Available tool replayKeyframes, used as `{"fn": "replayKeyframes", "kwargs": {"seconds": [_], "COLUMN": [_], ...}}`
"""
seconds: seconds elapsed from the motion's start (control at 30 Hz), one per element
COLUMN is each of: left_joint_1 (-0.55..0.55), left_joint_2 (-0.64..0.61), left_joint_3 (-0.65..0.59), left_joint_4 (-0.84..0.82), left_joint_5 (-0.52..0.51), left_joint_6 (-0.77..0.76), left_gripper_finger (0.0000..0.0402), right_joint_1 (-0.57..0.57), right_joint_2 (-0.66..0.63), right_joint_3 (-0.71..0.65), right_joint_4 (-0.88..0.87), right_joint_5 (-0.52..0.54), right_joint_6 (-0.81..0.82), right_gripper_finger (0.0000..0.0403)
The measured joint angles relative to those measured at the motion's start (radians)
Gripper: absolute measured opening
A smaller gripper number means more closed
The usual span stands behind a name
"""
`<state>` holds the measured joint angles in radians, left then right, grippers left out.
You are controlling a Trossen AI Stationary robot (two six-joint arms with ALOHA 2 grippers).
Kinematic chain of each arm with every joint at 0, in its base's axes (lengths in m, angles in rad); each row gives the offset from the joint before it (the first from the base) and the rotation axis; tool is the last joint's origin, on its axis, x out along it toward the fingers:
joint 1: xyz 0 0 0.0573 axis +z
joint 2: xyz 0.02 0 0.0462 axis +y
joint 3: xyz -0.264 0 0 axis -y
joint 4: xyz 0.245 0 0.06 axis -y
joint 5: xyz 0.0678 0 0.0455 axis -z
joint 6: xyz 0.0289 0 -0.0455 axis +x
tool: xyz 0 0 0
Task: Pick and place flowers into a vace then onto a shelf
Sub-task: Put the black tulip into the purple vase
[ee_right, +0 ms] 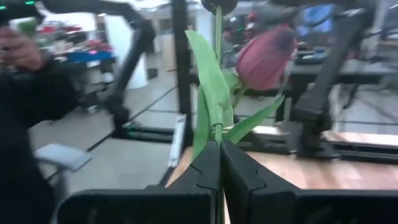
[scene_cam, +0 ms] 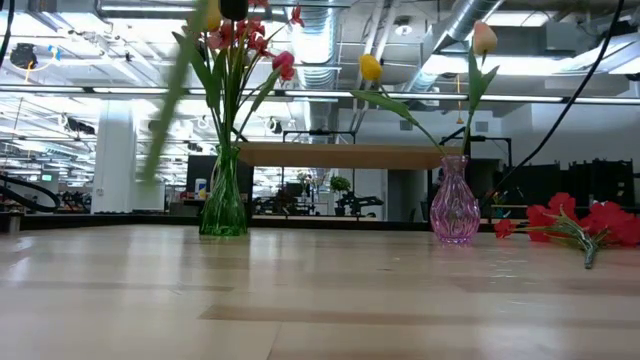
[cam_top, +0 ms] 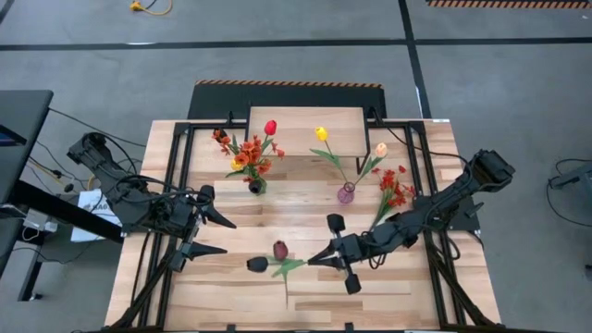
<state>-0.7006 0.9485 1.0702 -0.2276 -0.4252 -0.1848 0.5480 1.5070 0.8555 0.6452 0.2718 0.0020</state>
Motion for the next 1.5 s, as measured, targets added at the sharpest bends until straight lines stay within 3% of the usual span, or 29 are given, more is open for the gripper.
{"fn": "replayKeyframes", "kwargs": {"seconds": [0.17,0.4,0.83,1.1,1.23,1.5], "left_joint_1": [0.000,0.000,0.000,0.003,0.051,0.185], "left_joint_2": [0.000,0.000,0.000,0.029,0.053,0.106], "left_joint_3": [0.000,0.000,0.000,0.000,0.000,0.000], "left_joint_4": [0.000,0.000,0.006,0.200,0.254,0.316], "left_joint_5": [0.000,0.000,0.000,-0.001,0.001,0.185], "left_joint_6": [0.000,-0.001,0.001,0.129,0.116,0.067], "left_gripper_finger": [0.0254,0.0254,0.0254,0.0254,0.0254,0.0254], "right_joint_1": [0.000,0.000,0.006,-0.010,-0.023,-0.051], "right_joint_2": [0.000,0.000,0.001,0.001,0.001,0.001], "right_joint_3": [0.000,0.000,0.000,0.000,0.000,0.000], "right_joint_4": [0.044,0.047,0.196,0.308,0.361,0.405], "right_joint_5": [0.132,0.044,0.050,0.047,0.046,0.040], "right_joint_6": [-0.004,0.006,-0.085,-0.172,-0.211,-0.223], "right_gripper_finger": [0.0000,0.0000,0.0000,0.0000,0.0000,0.0000]}}
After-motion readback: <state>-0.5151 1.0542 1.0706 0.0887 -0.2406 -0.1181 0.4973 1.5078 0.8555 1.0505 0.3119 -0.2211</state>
